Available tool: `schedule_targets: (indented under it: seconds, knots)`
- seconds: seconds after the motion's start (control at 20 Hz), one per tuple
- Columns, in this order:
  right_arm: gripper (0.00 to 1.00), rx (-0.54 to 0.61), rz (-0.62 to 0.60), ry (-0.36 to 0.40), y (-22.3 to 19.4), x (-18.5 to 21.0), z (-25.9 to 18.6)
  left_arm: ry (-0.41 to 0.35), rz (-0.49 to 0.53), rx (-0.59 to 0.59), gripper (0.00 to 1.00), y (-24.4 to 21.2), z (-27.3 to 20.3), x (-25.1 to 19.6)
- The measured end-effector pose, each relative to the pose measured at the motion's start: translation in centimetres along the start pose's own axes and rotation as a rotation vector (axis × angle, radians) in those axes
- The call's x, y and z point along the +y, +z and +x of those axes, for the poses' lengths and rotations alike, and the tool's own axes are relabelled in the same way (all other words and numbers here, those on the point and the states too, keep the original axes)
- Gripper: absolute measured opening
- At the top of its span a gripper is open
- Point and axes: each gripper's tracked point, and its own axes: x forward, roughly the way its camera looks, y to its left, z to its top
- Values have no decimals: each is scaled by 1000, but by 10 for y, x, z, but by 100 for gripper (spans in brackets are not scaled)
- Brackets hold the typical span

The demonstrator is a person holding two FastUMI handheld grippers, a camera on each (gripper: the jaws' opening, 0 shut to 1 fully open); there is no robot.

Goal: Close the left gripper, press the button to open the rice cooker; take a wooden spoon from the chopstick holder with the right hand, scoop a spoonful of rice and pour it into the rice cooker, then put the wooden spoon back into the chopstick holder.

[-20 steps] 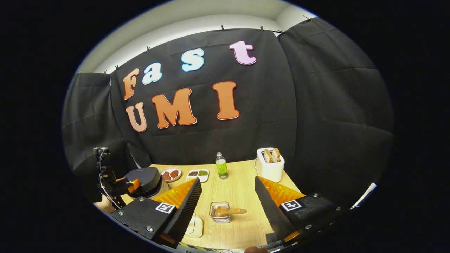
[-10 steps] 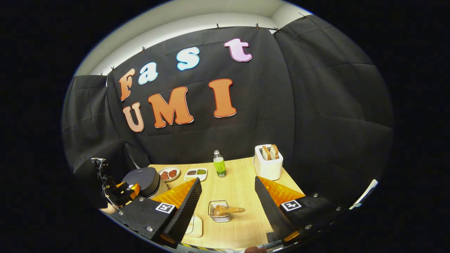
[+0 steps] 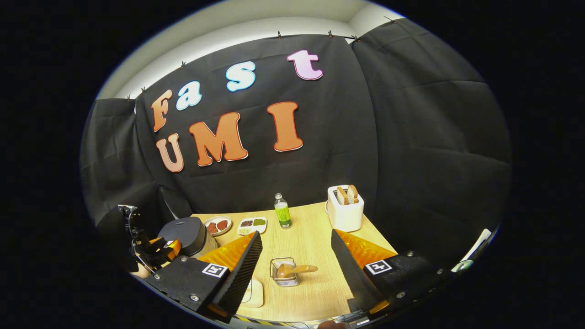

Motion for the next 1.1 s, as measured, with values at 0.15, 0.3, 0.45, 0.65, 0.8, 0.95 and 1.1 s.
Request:
schedule_targets:
  seconds: [0.15, 0.3, 0.45, 0.65, 0.8, 0.95, 1.1]
  knots:
    - [94, -20, -4, -7, 8, 2, -1, -16, -45, 38, 100, 3, -15, 5]
    - [94, -41, -1, -8, 19, 5, 1, -17, -68, -2, 100, 37, -29, 16]
    - [94, -64, -10, 4, 32, 14, 1, 13, -58, -78, 97, 83, -49, 37]
    - [94, -104, -61, 13, 53, 23, -4, 24, -52, -154, 97, 142, -83, 54]
    - [94, -135, -98, 14, 69, 29, -9, 18, -51, -221, 96, 186, -117, 57]
    - [94, -170, -119, 19, 85, 34, -14, -25, -74, -274, 96, 223, -150, 52]
    - [94, -200, -125, 13, 94, 35, -15, -44, -92, -341, 96, 253, -178, 51]
